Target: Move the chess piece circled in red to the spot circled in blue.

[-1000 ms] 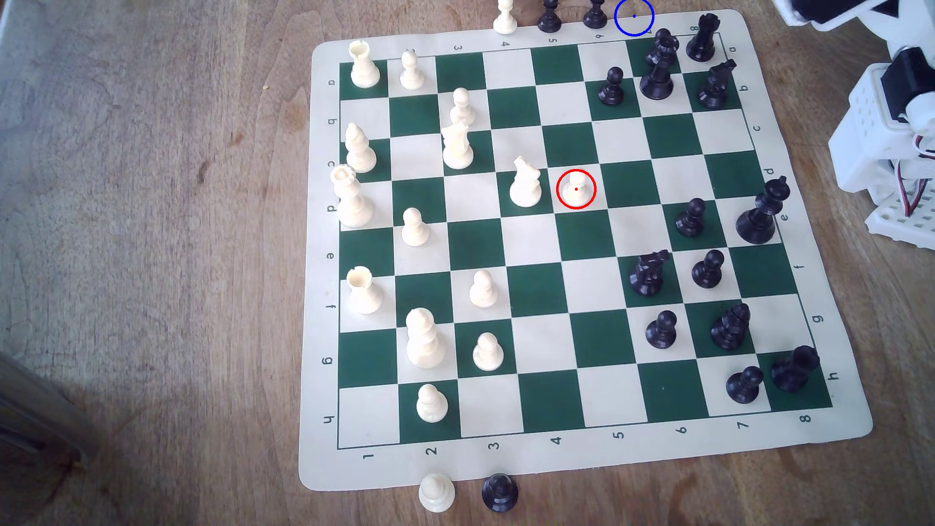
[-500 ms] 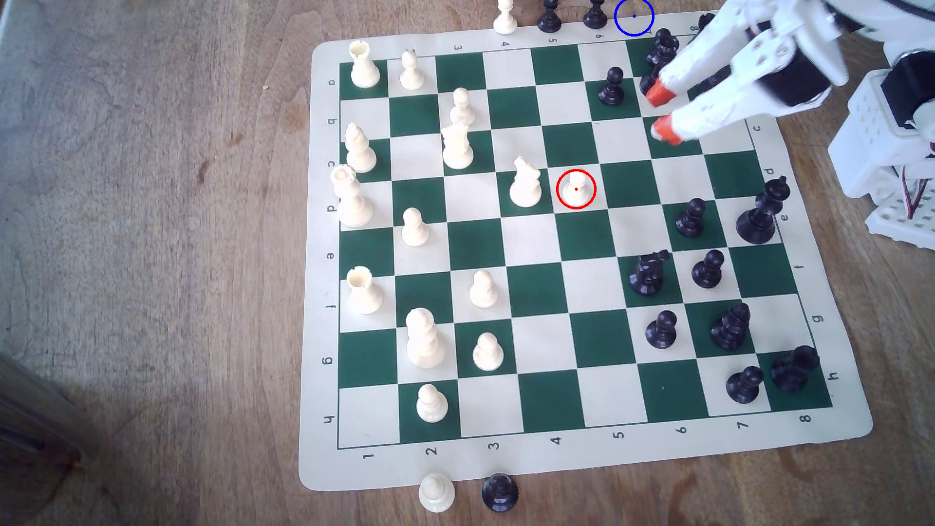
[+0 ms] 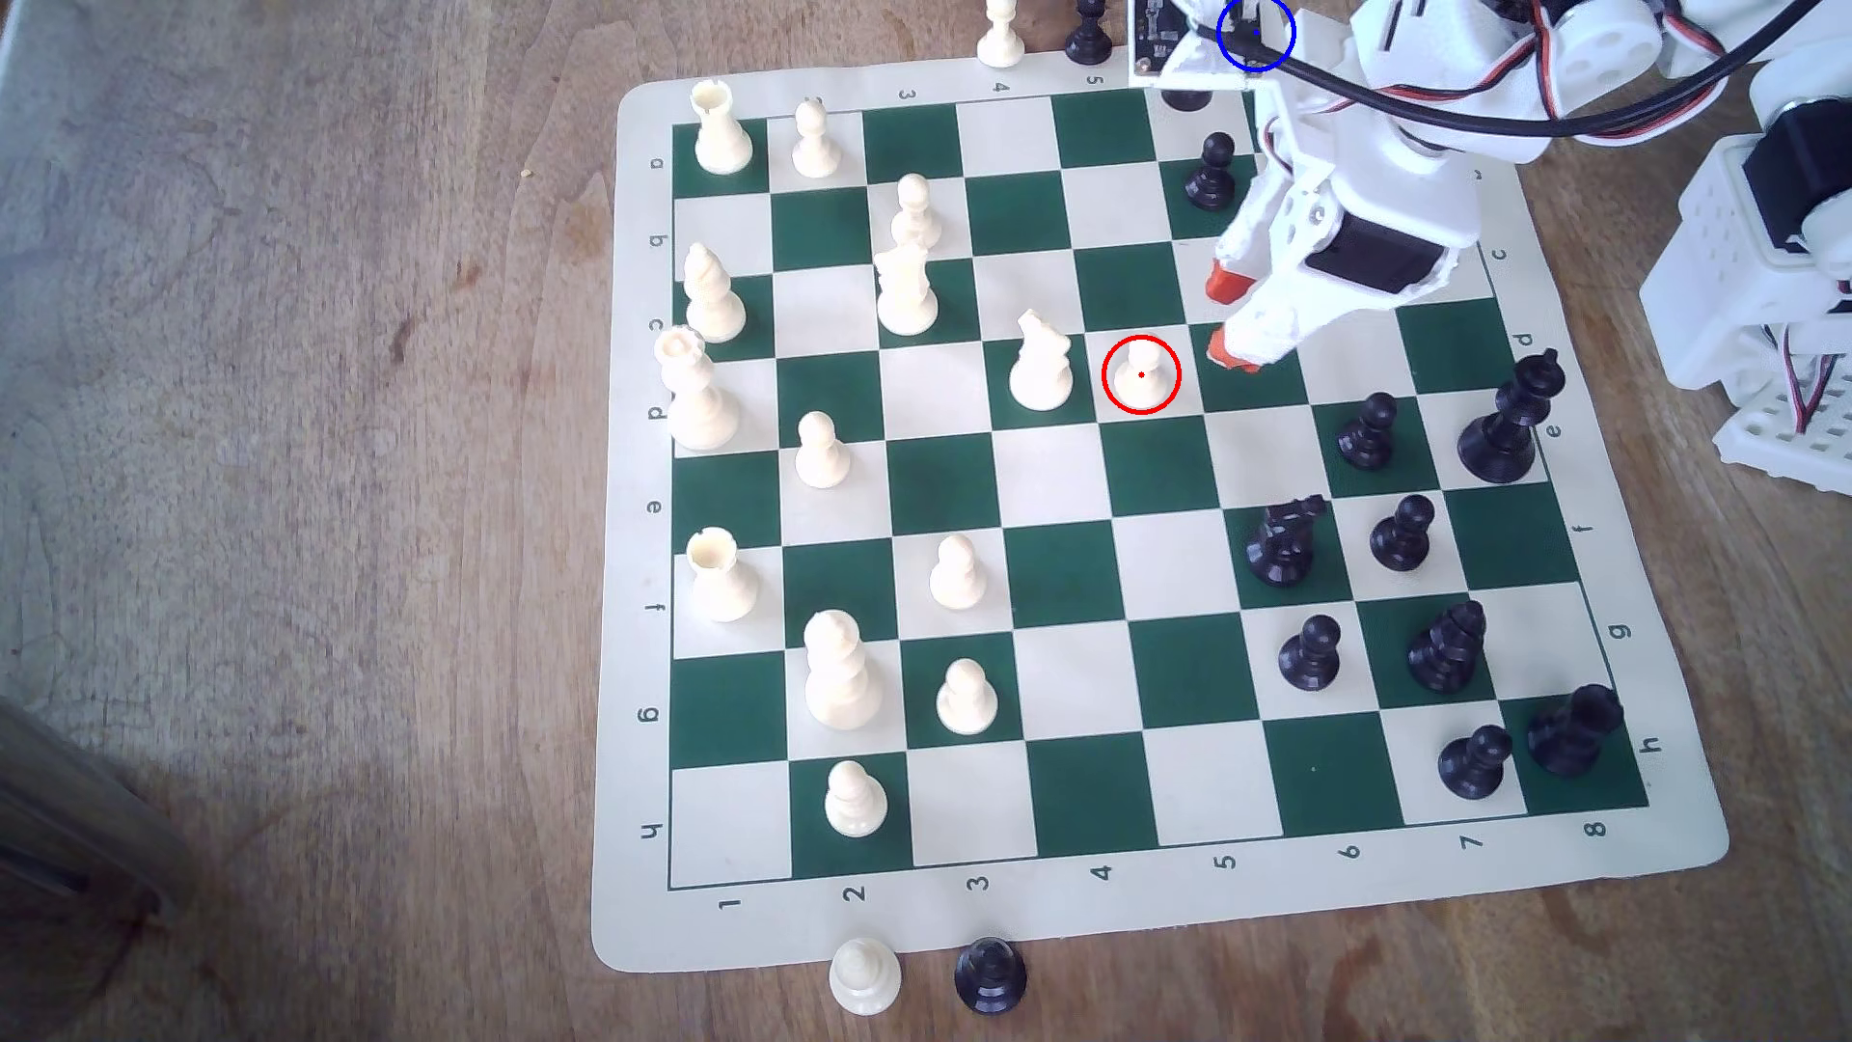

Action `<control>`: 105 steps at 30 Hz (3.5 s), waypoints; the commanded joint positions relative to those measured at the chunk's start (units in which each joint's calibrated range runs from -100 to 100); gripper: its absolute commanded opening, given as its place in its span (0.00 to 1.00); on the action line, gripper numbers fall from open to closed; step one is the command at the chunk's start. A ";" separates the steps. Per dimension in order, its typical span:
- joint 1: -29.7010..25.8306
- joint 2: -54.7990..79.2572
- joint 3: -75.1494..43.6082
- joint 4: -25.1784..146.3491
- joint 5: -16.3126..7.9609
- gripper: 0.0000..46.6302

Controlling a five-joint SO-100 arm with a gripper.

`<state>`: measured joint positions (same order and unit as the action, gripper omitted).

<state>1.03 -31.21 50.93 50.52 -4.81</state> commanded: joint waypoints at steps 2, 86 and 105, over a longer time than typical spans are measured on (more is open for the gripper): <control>-0.21 2.35 -4.69 -5.64 -1.27 0.29; 16.45 0.65 -19.10 7.55 8.55 0.01; 41.17 13.30 -12.49 -7.52 14.85 0.01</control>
<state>41.22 -17.72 38.18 44.22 9.50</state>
